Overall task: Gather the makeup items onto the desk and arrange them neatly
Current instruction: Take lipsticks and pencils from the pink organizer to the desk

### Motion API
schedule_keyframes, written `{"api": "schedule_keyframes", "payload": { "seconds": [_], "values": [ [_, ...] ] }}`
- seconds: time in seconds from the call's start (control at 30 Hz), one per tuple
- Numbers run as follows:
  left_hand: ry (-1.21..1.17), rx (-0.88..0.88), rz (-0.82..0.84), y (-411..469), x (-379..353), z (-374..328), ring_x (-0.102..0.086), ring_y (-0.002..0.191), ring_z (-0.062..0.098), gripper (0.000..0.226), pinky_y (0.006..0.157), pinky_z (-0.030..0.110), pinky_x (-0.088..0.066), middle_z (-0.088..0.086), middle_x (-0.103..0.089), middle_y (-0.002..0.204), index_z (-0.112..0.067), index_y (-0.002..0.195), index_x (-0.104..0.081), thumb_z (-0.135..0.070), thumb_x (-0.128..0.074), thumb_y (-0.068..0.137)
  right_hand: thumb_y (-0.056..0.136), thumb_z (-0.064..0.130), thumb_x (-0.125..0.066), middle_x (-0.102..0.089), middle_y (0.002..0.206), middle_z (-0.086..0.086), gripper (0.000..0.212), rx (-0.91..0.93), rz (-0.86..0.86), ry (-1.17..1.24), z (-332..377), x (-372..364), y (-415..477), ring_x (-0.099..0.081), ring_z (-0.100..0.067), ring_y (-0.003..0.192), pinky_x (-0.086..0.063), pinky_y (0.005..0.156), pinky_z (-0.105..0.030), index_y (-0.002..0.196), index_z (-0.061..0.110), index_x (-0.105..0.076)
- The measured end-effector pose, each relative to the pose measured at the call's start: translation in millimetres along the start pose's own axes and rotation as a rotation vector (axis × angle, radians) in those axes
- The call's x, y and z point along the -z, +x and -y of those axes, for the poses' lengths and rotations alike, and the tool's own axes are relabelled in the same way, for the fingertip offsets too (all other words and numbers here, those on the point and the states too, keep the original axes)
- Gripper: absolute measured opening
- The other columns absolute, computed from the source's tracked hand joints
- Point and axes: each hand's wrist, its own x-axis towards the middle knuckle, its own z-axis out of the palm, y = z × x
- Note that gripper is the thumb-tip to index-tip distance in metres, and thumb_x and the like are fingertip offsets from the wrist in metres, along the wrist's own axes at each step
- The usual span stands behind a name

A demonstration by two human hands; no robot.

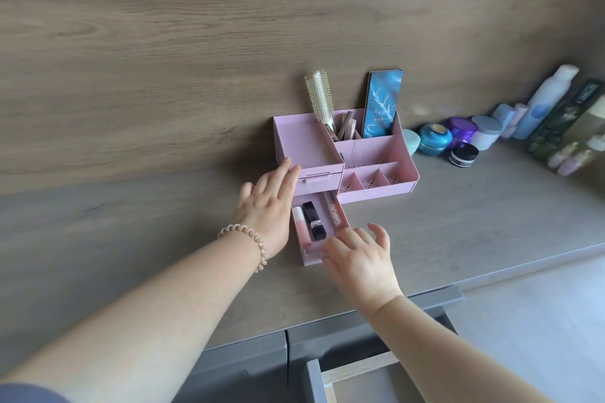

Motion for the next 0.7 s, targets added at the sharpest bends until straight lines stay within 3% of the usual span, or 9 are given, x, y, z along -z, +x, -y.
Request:
{"api": "schedule_keyframes", "payload": {
  "seconds": [0.03, 0.1, 0.17, 0.23, 0.3, 0.37, 0.53, 0.7],
  "values": [
    [-0.005, 0.011, 0.027, -0.9, -0.2, -0.6, -0.024, 0.14, 0.022, 0.081, 0.102, 0.041, -0.027, -0.002, -0.007, 0.16, -0.022, 0.151, -0.009, -0.018, -0.049, 0.08, 0.073, 0.032, -0.066, -0.058, 0.072, 0.008, 0.002, 0.017, -0.01, 0.027, 0.2, 3.4, -4.5, -0.06, -0.02, 0.072, -0.028, 0.099, -0.043, 0.075, 0.031, -0.065],
    [-0.069, 0.068, 0.077, -7.0, 1.1, -3.3, -0.005, 0.145, 0.019, 0.084, 0.108, 0.044, -0.018, -0.007, 0.003, 0.16, -0.032, 0.149, -0.003, -0.037, -0.054, 0.083, 0.078, 0.045, -0.056, -0.061, 0.076, 0.011, 0.017, -0.011, 0.008, 0.067, 2.1, 12.8, -6.5, -0.06, -0.018, 0.08, -0.029, 0.102, -0.045, 0.084, 0.035, -0.068],
    [-0.165, 0.144, 0.06, -19.1, 3.2, -11.3, 0.004, 0.146, 0.019, 0.08, 0.109, 0.045, -0.014, -0.008, 0.003, 0.16, -0.041, 0.145, -0.01, -0.046, -0.057, 0.08, 0.079, 0.047, -0.053, -0.063, 0.076, 0.009, 0.022, -0.097, -0.041, 0.092, 4.3, 22.4, 3.3, -0.059, -0.02, 0.082, -0.03, 0.1, -0.047, 0.084, 0.032, -0.068],
    [-0.204, 0.206, 0.047, -30.0, 1.6, -21.1, 0.001, 0.145, 0.022, 0.072, 0.109, 0.044, -0.015, -0.004, -0.004, 0.159, -0.039, 0.139, -0.025, -0.046, -0.059, 0.076, 0.078, 0.043, -0.053, -0.063, 0.077, 0.007, 0.022, -0.184, -0.039, 0.059, 7.5, 29.5, 20.7, -0.057, -0.026, 0.083, -0.028, 0.099, -0.046, 0.077, 0.028, -0.068],
    [-0.208, 0.253, 0.092, -30.7, -1.2, -28.4, 0.001, 0.145, 0.023, 0.06, 0.109, 0.044, -0.015, -0.001, -0.011, 0.157, -0.035, 0.128, -0.038, -0.047, -0.058, 0.072, 0.078, 0.04, -0.054, -0.063, 0.086, 0.002, 0.022, -0.222, 0.084, 0.003, 12.6, 32.8, 38.9, -0.053, -0.029, 0.096, -0.019, 0.102, -0.046, 0.076, 0.024, -0.068],
    [-0.202, 0.275, 0.162, -21.3, 0.5, -31.4, 0.004, 0.145, 0.026, 0.049, 0.108, 0.047, -0.014, 0.001, -0.014, 0.155, -0.034, 0.119, -0.045, -0.047, -0.052, 0.073, 0.083, 0.043, -0.052, -0.06, 0.105, -0.001, 0.028, -0.241, 0.255, -0.03, 17.3, 31.7, 51.6, -0.042, -0.027, 0.114, -0.009, 0.108, -0.047, 0.089, 0.022, -0.069],
    [-0.105, 0.323, 0.418, 2.9, 3.1, -31.0, 0.006, 0.144, 0.033, 0.05, 0.106, 0.049, -0.016, 0.004, -0.025, 0.142, -0.03, 0.114, -0.052, -0.047, -0.056, 0.067, 0.09, 0.051, -0.041, -0.052, 0.122, -0.004, 0.043, -0.233, 0.409, -0.13, 22.3, 24.2, 62.4, -0.029, -0.029, 0.126, -0.005, 0.113, -0.052, 0.107, 0.02, -0.066],
    [-0.133, 0.394, 0.408, 4.5, -6.4, -34.4, -0.001, 0.143, 0.034, 0.042, 0.105, 0.047, -0.021, 0.006, -0.032, 0.135, -0.029, 0.112, -0.052, -0.04, -0.051, 0.072, 0.089, 0.034, -0.043, -0.054, 0.121, -0.004, 0.033, -0.264, 0.408, -0.119, 24.7, 22.1, 63.4, -0.028, -0.028, 0.126, -0.008, 0.113, -0.05, 0.106, 0.018, -0.066]
  ]
}}
